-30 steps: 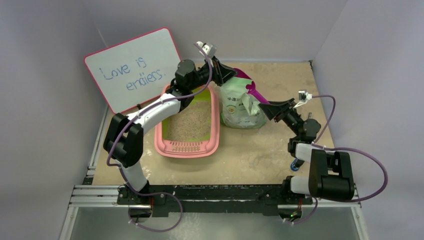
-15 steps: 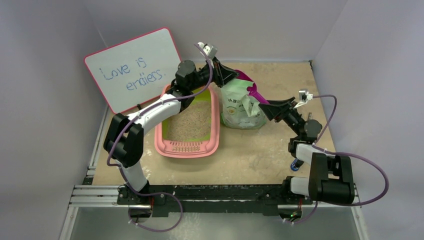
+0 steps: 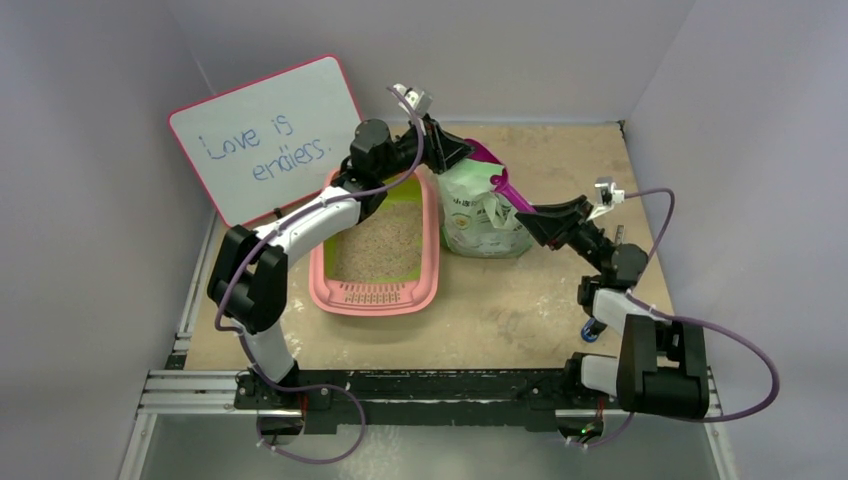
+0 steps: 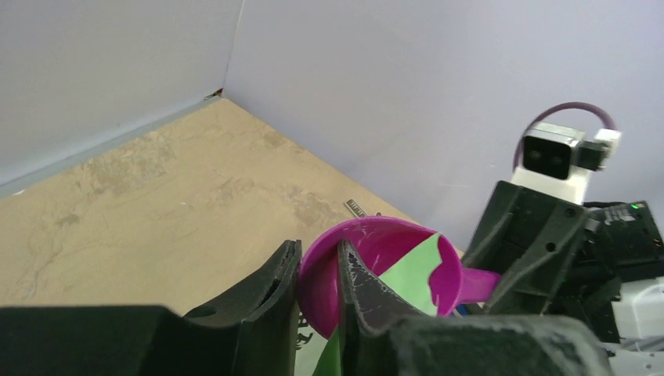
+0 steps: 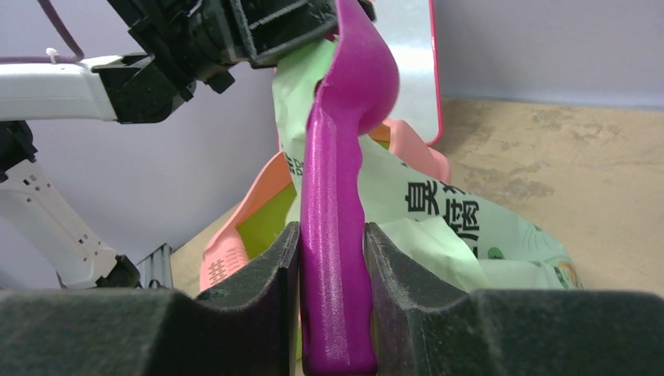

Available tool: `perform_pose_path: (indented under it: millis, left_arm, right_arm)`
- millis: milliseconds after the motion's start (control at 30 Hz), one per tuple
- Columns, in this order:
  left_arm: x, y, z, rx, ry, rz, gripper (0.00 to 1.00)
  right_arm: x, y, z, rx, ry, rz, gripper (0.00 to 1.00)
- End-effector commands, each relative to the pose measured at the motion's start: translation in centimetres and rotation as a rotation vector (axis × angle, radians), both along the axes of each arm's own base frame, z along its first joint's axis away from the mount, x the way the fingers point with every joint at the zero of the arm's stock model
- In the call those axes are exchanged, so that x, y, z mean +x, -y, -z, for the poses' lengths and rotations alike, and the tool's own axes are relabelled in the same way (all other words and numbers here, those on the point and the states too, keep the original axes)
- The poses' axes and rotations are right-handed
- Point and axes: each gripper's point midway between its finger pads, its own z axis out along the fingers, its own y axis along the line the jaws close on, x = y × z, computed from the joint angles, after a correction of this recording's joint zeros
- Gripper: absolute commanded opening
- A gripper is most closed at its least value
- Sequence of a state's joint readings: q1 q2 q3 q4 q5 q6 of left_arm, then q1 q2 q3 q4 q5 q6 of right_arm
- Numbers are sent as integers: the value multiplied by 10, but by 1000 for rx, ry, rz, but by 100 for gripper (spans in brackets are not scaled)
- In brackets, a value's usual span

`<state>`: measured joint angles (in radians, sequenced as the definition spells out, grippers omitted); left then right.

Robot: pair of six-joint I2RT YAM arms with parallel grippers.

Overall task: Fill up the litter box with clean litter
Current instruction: Pick up the spatula from the center of the board.

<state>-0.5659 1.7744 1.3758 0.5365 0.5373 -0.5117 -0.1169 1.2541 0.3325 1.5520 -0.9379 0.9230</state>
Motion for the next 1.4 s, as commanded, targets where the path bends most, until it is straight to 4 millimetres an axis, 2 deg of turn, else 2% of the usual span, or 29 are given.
perform_pose_path:
  millis: [0, 67, 133, 267, 367, 467, 533, 700, 800, 900, 933, 967, 1033, 1100, 1233, 1367]
  left_arm:
    - [-11, 12, 3, 34, 60, 12, 26]
    - [-11, 10, 4, 46, 65, 7, 38]
    - [-9, 7, 3, 55, 70, -12, 45]
    - [-7, 5, -1, 48, 77, -22, 50]
    - [-6, 2, -7, 40, 85, -28, 54]
    - [-10, 2, -11, 48, 99, -6, 55]
    - [-12, 2, -4, 88, 89, 13, 56]
    - [-13, -4, 11, 145, 66, 14, 57]
    - [-9, -9, -2, 92, 82, -13, 59]
    - [-4, -10, -15, 76, 97, -27, 60]
    - [-2, -9, -17, 74, 100, -29, 58]
    - [0, -7, -16, 75, 99, -28, 53]
    - [5, -5, -12, 89, 86, -25, 52]
    - [8, -3, -5, 102, 71, -24, 55]
    - [7, -4, -6, 97, 83, -29, 57]
    - [5, -4, -6, 119, 72, -12, 59]
  right_arm:
    - [-12, -1, -52, -21, 228, 32, 0]
    - [-3, 5, -48, -27, 158, 89, 0]
    - [5, 11, -43, -90, 125, 155, 0]
    - [10, 18, -29, -130, 22, 210, 0]
    - [12, 22, -25, -123, 7, 242, 0]
    - [12, 22, -23, -122, -10, 239, 0]
    - [14, 25, -21, -133, -34, 257, 0]
    - [19, 29, -32, -189, -62, 286, 0]
    - [23, 34, -35, -203, -109, 313, 0]
    - [25, 38, -28, -217, -153, 339, 0]
    - [27, 40, -23, -212, -176, 348, 0]
    - [25, 36, -21, -210, -180, 325, 0]
    - [21, 34, -20, -223, -170, 309, 0]
    - [20, 39, -28, -204, -171, 354, 0]
    - [21, 49, -40, -293, -206, 402, 0]
    - [13, 47, -22, -386, -320, 348, 0]
